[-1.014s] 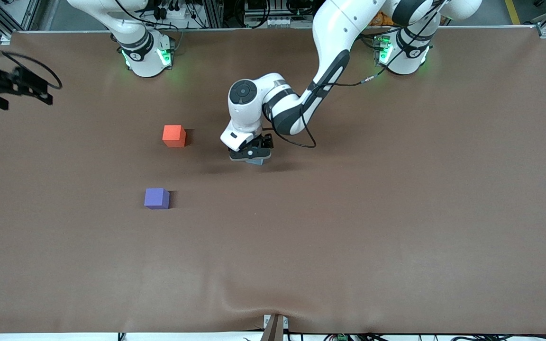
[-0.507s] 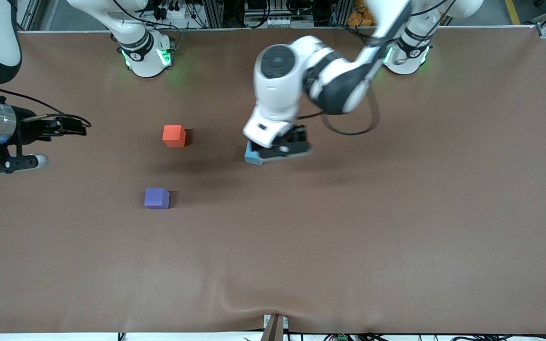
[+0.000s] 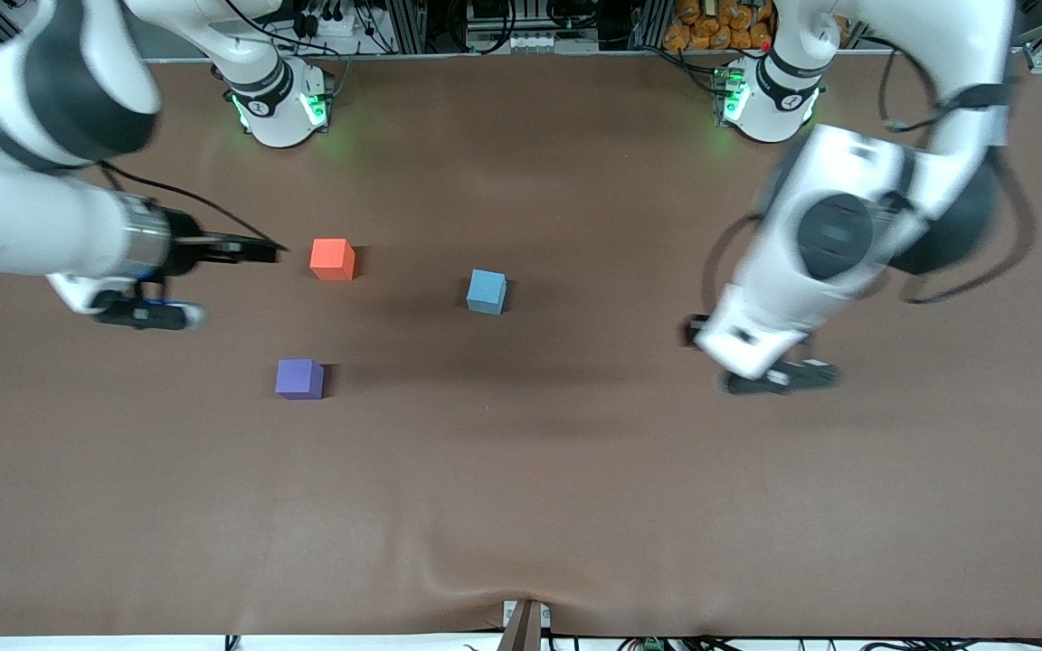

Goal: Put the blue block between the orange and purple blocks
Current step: 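Grasp the cube with the right gripper while the left gripper releases it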

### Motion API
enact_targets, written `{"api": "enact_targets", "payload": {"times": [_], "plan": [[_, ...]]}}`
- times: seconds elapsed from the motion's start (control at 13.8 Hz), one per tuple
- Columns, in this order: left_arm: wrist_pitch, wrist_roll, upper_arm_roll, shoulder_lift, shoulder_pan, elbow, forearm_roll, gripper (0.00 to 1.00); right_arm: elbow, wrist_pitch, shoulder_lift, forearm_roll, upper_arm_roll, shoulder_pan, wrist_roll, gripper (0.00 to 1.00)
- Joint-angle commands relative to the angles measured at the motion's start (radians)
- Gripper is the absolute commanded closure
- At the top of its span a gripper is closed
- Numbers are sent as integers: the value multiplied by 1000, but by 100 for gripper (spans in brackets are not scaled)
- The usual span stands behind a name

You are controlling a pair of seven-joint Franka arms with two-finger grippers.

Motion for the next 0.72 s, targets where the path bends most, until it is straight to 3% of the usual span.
{"api": "enact_targets", "payload": {"times": [0.0, 0.14, 0.36, 0.51, 0.65], "plan": [[-13, 192, -17, -115, 123, -136, -2, 0, -119, 186, -18, 4, -12, 150, 41, 0], [35, 272, -17, -201, 165, -265, -4, 0, -210, 410, 9, -5, -10, 270, 203, 0], [117, 274, -17, -313, 162, -425, -5, 0, -221, 590, 133, -30, -12, 388, 253, 0], [129, 283, -17, -321, 160, -439, -2, 0, -221, 670, 207, -66, -13, 449, 314, 0], [125, 409, -6, -320, 179, -404, -2, 0, -223, 717, 247, -91, -12, 474, 334, 0]]}}
